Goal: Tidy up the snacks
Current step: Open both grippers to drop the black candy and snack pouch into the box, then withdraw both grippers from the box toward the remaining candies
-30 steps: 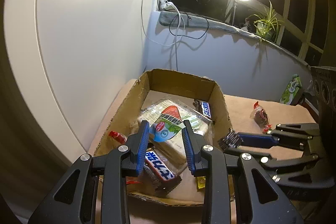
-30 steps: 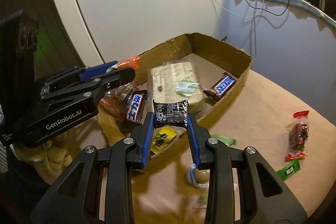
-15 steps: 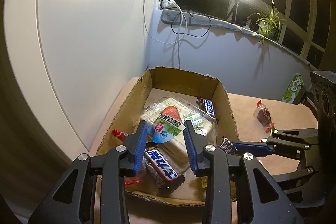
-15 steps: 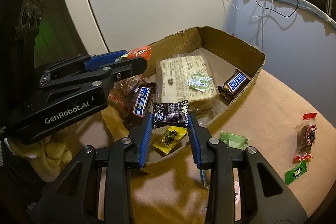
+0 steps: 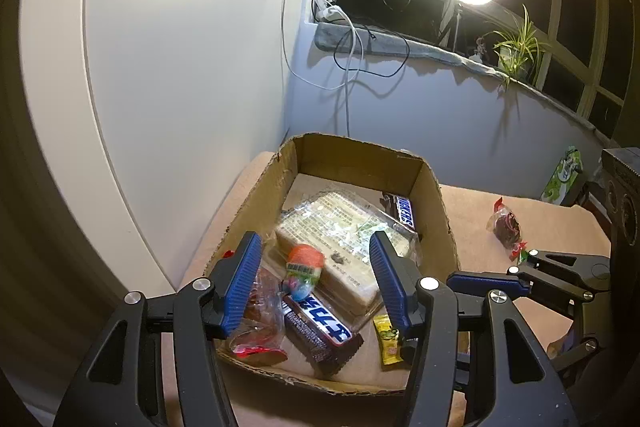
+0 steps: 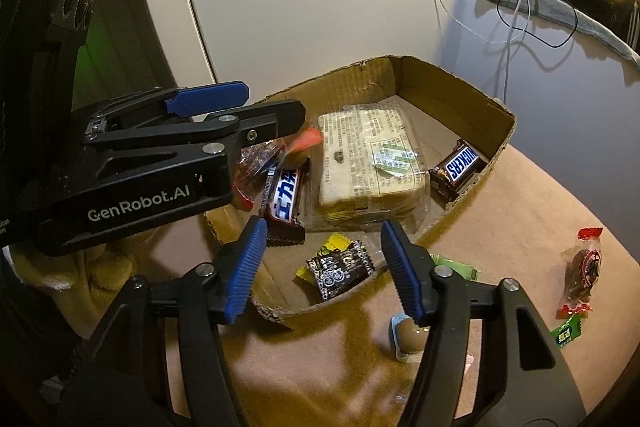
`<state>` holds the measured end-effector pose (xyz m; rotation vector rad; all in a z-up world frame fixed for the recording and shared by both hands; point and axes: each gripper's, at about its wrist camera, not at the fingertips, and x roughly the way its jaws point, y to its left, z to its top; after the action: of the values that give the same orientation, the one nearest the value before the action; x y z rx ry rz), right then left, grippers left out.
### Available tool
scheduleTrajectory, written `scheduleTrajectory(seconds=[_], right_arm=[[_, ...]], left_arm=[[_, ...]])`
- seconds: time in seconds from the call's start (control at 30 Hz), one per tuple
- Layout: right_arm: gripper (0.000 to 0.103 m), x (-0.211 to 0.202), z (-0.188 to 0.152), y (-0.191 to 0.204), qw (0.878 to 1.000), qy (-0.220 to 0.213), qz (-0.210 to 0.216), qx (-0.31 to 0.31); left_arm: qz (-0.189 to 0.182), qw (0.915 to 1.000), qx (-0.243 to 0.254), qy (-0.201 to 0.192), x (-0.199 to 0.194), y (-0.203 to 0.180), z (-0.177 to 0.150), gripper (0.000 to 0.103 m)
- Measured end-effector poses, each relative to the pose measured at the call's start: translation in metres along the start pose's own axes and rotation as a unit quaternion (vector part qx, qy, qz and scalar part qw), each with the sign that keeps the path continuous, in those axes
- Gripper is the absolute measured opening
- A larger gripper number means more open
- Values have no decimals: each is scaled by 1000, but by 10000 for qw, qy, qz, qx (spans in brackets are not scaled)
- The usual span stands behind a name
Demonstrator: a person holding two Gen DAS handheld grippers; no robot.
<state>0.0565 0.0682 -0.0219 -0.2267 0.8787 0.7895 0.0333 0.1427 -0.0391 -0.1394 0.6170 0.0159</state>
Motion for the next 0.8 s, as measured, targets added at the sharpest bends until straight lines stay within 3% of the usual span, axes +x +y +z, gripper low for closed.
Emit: scheduleTrajectory(seconds=[0.27, 0.8], right_arm=[[75, -9, 2, -6, 9997, -179, -135, 65], [75, -45, -5, -63, 9960, -472, -453, 614]], left_arm=[[4, 10000, -27, -18, -1, 0, 0, 56], [-142, 9998, 16, -121, -10, -15, 1, 56]])
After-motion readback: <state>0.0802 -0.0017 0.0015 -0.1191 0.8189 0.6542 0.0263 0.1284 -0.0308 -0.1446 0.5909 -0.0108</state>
